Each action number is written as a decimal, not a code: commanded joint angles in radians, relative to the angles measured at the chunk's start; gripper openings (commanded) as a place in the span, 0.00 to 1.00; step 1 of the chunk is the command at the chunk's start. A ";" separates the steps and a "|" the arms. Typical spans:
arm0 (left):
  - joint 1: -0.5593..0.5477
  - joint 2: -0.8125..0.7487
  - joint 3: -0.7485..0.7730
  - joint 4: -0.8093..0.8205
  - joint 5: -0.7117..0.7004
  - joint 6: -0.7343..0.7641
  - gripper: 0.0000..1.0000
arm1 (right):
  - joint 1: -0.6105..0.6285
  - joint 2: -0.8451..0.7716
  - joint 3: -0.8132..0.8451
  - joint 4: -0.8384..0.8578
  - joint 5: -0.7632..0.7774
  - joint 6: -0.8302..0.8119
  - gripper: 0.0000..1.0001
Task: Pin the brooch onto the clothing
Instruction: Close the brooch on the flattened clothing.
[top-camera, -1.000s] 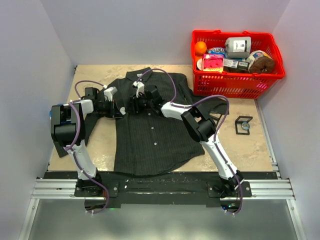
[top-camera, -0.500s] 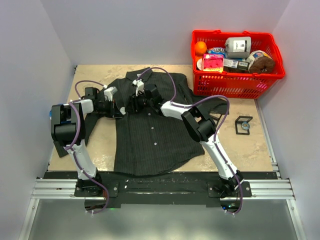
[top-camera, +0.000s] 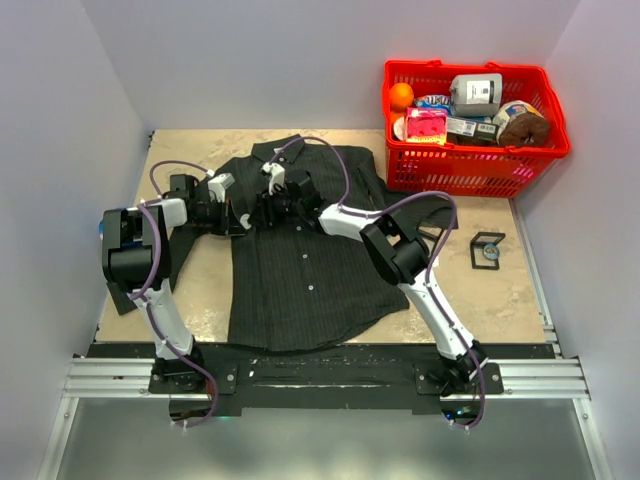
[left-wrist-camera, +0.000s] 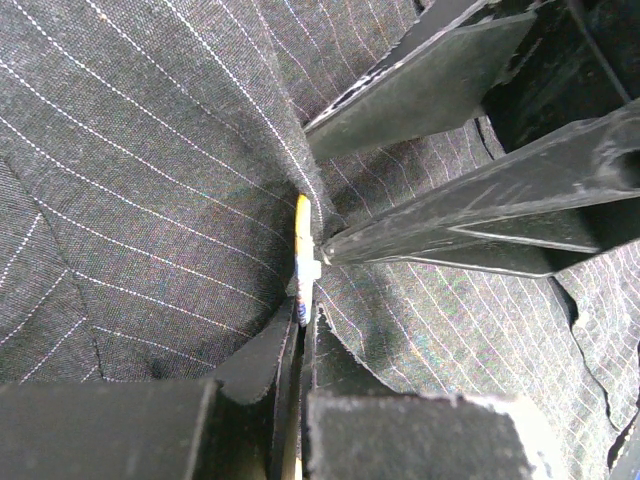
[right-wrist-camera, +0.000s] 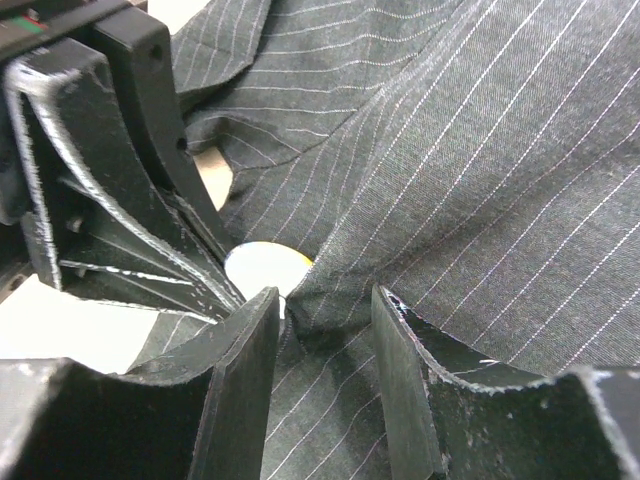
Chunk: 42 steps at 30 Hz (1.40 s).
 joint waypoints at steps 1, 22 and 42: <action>0.005 0.017 0.019 -0.019 -0.008 0.025 0.00 | 0.007 0.024 0.050 0.003 -0.005 0.003 0.46; 0.003 0.023 0.020 -0.017 -0.013 0.023 0.00 | 0.024 0.078 0.143 -0.089 -0.008 -0.027 0.46; 0.003 0.051 0.062 -0.057 -0.102 -0.043 0.00 | 0.032 0.052 0.097 -0.066 0.012 -0.038 0.43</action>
